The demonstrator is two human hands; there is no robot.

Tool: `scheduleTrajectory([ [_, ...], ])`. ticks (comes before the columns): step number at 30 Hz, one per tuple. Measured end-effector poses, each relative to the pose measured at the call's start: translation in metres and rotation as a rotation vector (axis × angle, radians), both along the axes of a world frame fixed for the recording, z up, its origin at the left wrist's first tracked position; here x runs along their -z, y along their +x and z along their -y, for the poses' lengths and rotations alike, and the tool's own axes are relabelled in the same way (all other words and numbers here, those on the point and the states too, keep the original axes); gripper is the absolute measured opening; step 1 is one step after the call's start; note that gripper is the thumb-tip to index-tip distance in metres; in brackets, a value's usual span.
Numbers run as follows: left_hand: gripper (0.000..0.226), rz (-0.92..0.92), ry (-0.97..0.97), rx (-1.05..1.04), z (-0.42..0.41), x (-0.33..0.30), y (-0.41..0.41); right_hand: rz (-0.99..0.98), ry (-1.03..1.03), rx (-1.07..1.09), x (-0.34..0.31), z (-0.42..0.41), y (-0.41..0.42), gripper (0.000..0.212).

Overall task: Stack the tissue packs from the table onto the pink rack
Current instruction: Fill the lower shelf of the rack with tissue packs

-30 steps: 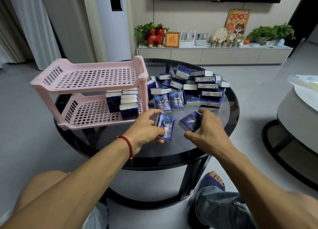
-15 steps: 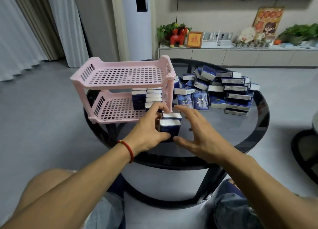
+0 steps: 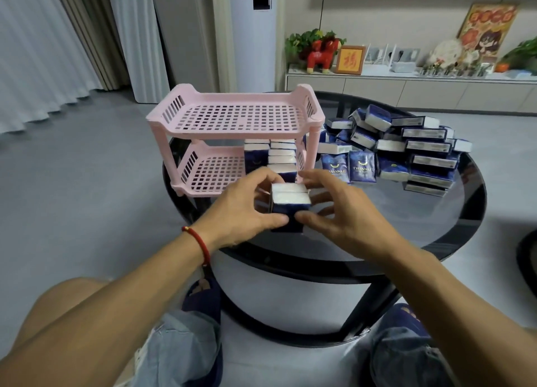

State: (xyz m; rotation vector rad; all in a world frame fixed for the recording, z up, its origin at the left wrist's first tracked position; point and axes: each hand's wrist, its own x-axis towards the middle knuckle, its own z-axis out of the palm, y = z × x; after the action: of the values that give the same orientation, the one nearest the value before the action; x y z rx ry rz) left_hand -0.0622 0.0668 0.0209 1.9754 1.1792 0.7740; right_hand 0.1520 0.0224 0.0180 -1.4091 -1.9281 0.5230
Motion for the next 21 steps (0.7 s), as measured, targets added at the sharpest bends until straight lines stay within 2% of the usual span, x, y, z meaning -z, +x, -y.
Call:
scheduleTrajectory([
  [4,0.052,0.025,0.038,-0.155,-0.012,-0.018,-0.029,0.006,0.014,0.137,-0.006,-0.004,0.002,0.039],
  [6,0.051,-0.009,0.087,-0.223,-0.018,-0.020,-0.038,0.033,-0.009,0.236,-0.009,-0.008,0.007,0.037],
  [12,0.051,-0.011,0.110,-0.429,-0.027,-0.007,-0.030,0.073,-0.075,0.324,-0.019,-0.022,0.011,0.044],
  [17,0.049,0.047,0.202,-0.503,-0.030,0.006,-0.019,0.068,-0.158,0.337,-0.019,-0.032,0.008,0.053],
  [21,0.052,0.077,0.182,-0.535,-0.051,0.012,-0.012,0.074,-0.155,0.335,-0.019,-0.043,0.001,0.052],
])
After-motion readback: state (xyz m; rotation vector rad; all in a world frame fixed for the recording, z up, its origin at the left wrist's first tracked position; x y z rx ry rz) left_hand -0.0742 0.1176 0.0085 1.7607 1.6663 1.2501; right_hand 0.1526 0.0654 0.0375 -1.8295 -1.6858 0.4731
